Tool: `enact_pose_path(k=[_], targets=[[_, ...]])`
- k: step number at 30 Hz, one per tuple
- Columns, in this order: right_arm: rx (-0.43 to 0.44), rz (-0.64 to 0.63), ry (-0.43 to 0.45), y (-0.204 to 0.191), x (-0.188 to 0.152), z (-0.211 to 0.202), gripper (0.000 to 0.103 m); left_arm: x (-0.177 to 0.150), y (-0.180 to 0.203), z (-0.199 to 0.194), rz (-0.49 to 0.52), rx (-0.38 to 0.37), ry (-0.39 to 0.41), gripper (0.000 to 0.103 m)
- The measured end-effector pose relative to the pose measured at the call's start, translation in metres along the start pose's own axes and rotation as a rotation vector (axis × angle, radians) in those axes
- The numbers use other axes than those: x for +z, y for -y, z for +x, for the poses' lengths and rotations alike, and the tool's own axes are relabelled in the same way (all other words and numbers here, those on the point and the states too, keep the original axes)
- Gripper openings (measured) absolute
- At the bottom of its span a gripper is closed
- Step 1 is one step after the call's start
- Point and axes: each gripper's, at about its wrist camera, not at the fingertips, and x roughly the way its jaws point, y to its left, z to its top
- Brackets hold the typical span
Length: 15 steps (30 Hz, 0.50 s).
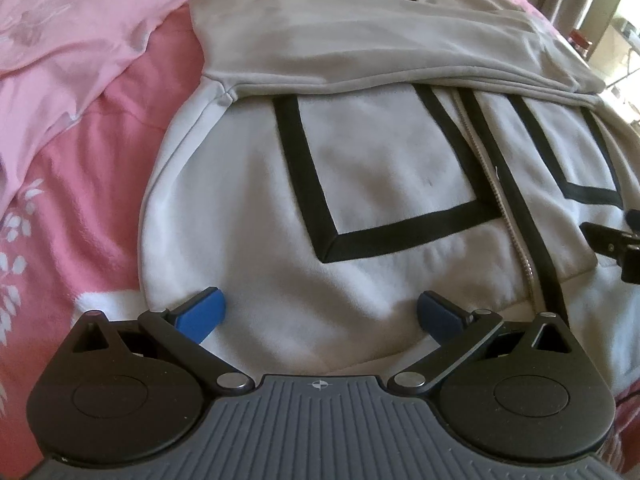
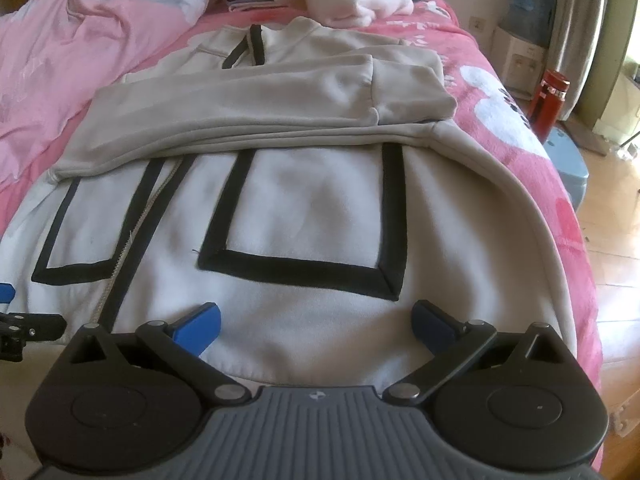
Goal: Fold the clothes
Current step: 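Raise both tools back above the hoodie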
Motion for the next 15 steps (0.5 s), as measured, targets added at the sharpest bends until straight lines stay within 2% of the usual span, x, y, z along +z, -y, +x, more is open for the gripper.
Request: enact_pose_path(k=[15], targets=[[-0.031,-0.008,-0.017,-0.0058,0.0029,0.0027,0.103,-0.0041,-0.0057,-0.0011,-0.014,-0.012,0.016,0.103]])
